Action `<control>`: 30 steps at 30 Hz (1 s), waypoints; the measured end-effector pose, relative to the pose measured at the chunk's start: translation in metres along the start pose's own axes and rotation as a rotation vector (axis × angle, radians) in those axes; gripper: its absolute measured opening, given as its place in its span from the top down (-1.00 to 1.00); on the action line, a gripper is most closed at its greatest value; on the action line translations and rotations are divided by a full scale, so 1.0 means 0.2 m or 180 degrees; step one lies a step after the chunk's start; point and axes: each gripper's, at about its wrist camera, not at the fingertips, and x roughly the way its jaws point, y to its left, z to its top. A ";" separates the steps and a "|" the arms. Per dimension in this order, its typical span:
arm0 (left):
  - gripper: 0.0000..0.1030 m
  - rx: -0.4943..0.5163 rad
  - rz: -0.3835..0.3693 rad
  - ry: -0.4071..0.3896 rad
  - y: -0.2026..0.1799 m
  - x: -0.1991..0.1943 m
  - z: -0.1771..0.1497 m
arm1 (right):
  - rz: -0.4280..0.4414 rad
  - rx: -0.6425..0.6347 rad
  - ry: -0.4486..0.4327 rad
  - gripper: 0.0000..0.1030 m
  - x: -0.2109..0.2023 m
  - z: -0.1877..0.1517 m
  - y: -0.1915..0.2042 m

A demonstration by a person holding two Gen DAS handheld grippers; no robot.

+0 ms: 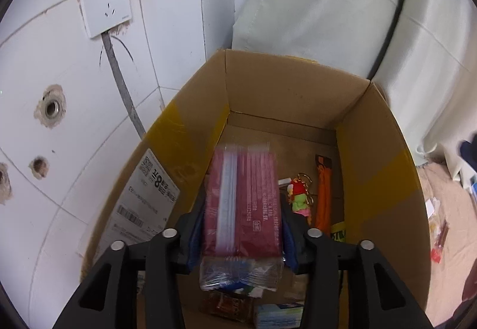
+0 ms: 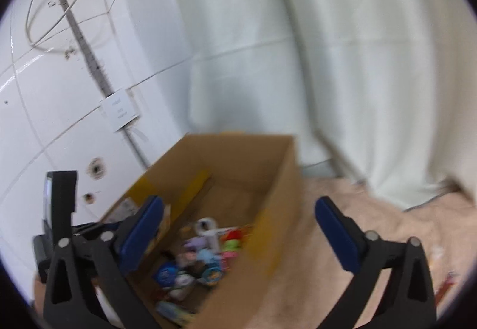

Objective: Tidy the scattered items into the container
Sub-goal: 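Open both tools to drop the snack pack and keychain into the box, then move both tools back toward the white charger and sausage snack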

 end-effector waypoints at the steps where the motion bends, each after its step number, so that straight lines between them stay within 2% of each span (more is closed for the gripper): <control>1: -0.57 0.0001 0.0030 -0.0043 -0.01 -0.01 0.00 | -0.0072 -0.0032 -0.0020 -1.00 -0.03 0.00 -0.02; 2: -0.84 0.0016 0.0036 -0.0070 -0.01 -0.02 0.00 | -0.0117 -0.0048 -0.0017 -1.00 -0.05 0.00 -0.03; 4: -0.98 0.0050 0.0038 -0.0096 -0.04 -0.04 0.01 | -0.0243 -0.0077 -0.0024 -1.00 -0.08 0.01 -0.08; 9: -0.99 0.0046 -0.0018 -0.0260 -0.10 -0.14 0.03 | -0.0526 -0.0004 -0.0202 -1.00 -0.19 0.01 -0.21; 14: -0.99 0.0106 -0.0361 -0.0513 -0.27 -0.31 0.07 | -0.0731 0.0170 -0.0416 -1.00 -0.36 -0.02 -0.43; 22: -0.99 0.0499 -0.0788 -0.0617 -0.81 -0.39 0.07 | -0.1323 0.0165 -0.0370 -1.00 -0.61 -0.07 -0.72; 26: -0.99 0.0663 -0.1019 -0.0668 -1.06 -0.37 0.01 | -0.1408 0.0258 -0.0357 -1.00 -0.72 -0.13 -0.86; 30: -0.99 0.0885 -0.1010 -0.0738 -1.28 -0.31 -0.06 | -0.1560 0.0249 -0.0262 -1.00 -0.77 -0.20 -0.97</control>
